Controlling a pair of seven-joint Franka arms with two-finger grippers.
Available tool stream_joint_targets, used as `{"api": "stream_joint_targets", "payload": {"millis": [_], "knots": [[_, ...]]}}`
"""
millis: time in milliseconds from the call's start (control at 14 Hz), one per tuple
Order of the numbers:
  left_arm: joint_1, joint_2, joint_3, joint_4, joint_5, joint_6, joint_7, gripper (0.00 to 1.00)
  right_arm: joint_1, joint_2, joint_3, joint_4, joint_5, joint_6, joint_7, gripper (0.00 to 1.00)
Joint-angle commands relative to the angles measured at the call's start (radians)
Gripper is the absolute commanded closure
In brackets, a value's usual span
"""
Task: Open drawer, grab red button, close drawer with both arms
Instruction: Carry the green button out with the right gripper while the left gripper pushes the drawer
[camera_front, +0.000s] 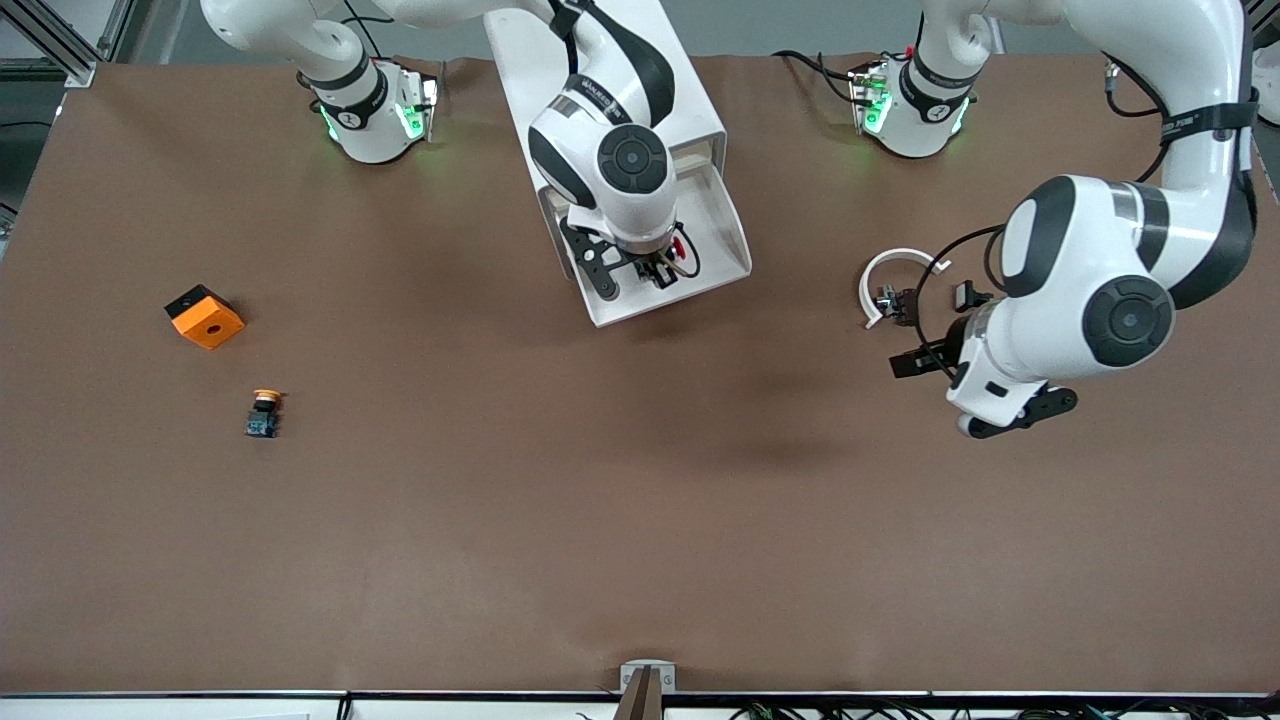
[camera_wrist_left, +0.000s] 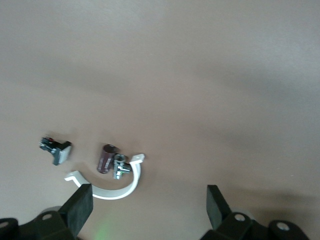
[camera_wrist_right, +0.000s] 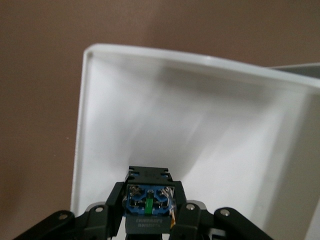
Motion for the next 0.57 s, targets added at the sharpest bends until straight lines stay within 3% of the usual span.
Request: {"api": "stream_joint_targets", "payload": {"millis": [0,214,500], "knots": [[-0.013,0.034,-0.042,-0.001,-0.015,0.05,-0.092,0.0,-0.074,0.001,0.006,0.134,0.021,-0.164,-0.039,0.82],[-0.028,0.076,-0.122,-0.007,-0.023,0.147,-0.141,0.0,-0.187,-0.024,0.005,0.188,0.021,-0.372,-0.373,0.83],[-0.134,0.134,-0.141,-0.017,-0.027,0.227,-0.236,0.0,-0.423,-0.074,-0.003,0.173,-0.002,-0.502,-0.947,0.83]]}}
